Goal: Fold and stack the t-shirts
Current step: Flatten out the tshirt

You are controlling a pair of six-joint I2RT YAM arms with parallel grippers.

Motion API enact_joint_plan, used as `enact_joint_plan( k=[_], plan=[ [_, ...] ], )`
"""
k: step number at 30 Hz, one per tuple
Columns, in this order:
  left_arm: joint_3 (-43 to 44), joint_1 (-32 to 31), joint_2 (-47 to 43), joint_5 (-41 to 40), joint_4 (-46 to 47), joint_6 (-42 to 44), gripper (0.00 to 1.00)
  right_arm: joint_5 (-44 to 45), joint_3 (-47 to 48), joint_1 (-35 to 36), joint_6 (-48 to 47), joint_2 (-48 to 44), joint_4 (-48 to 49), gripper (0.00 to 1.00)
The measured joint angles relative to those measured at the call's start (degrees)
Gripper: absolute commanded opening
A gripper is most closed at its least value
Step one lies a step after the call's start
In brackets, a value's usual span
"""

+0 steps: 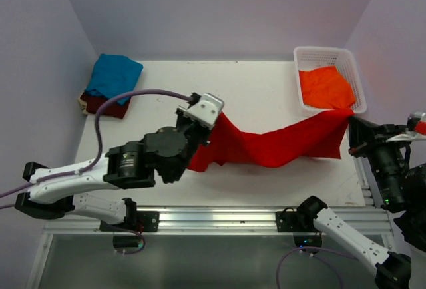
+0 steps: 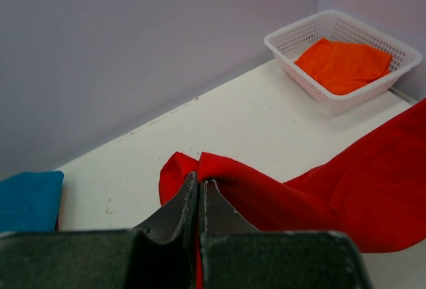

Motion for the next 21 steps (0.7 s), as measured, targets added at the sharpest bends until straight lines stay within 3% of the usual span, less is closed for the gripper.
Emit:
enact_joint_plan(
  k=[3, 5, 12, 16, 19, 21],
  plan=[
    [2.2, 1.0, 6.3, 3.0, 4.2, 5.0, 0.0, 3.2, -1.5, 0.0, -1.1, 0.3, -2.1, 0.0],
    [4.0, 5.6, 9.5, 9.2, 4.3, 5.3, 0.0, 5.1, -2.1, 0.0, -1.6, 1.1, -3.3, 0.0],
    [5.7, 35.1, 14.6, 28.1, 3.4, 1.5, 0.0, 10.6, -2.4, 0.0, -3.5, 8.2, -3.2, 0.0],
    [5.2, 51.0, 14.0, 32.7, 1.7, 0.2, 0.0, 13.1, -0.9, 0.0, -4.8, 15.2, -2.6, 0.0],
    [4.2, 58.6, 10.0, 32.2, 1.0, 0.3, 0.0, 13.8, 3.1, 0.0, -5.4, 21.2, -2.1, 0.0],
    [4.1, 60.1, 5.8, 31.8, 0.8, 0.3, 0.0, 14.1, 5.6, 0.0, -5.9, 25.1, -1.2, 0.0]
  ],
)
